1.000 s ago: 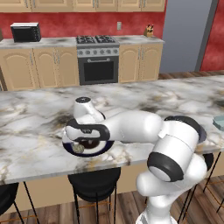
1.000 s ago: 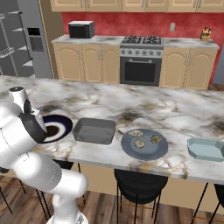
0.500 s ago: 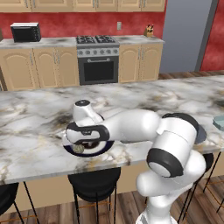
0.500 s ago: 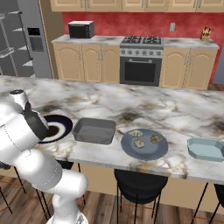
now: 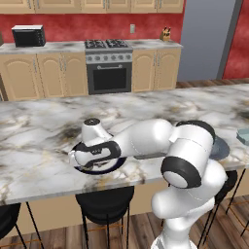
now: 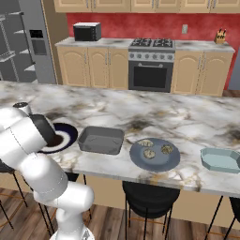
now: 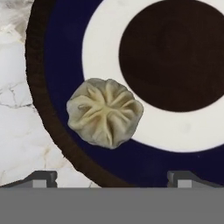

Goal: Place two dumplings into each of the tupperware containers and then place the containers in the fridge.

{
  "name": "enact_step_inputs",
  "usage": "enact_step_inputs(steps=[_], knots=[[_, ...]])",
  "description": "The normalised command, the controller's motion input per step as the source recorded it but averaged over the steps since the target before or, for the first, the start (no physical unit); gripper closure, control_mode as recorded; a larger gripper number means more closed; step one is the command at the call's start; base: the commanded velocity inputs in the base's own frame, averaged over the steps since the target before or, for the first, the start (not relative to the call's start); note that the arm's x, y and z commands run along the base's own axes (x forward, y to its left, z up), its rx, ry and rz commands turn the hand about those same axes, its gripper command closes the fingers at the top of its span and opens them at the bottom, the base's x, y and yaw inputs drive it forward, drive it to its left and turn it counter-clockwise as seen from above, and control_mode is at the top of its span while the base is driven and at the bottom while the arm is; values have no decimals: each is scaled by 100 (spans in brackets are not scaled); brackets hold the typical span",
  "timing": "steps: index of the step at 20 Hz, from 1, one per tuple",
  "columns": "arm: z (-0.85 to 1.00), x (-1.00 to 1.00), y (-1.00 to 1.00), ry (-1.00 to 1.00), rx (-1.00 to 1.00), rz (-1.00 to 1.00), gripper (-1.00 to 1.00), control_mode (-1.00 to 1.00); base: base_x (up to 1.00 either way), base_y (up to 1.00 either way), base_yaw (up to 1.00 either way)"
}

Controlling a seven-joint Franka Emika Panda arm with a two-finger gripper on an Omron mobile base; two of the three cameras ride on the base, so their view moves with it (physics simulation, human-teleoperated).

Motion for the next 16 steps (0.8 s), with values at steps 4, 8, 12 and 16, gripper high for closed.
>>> enact_step_inputs(steps=[4, 8, 12, 16], knots=[[-1, 27, 1, 0, 0, 0, -100, -100, 0, 0, 0], [-9, 21, 1, 0, 0, 0, -100, -100, 0, 0, 0], [-10, 11, 6, 0, 0, 0, -100, -100, 0, 0, 0], [-14, 5, 9, 0, 0, 0, -100, -100, 0, 0, 0]])
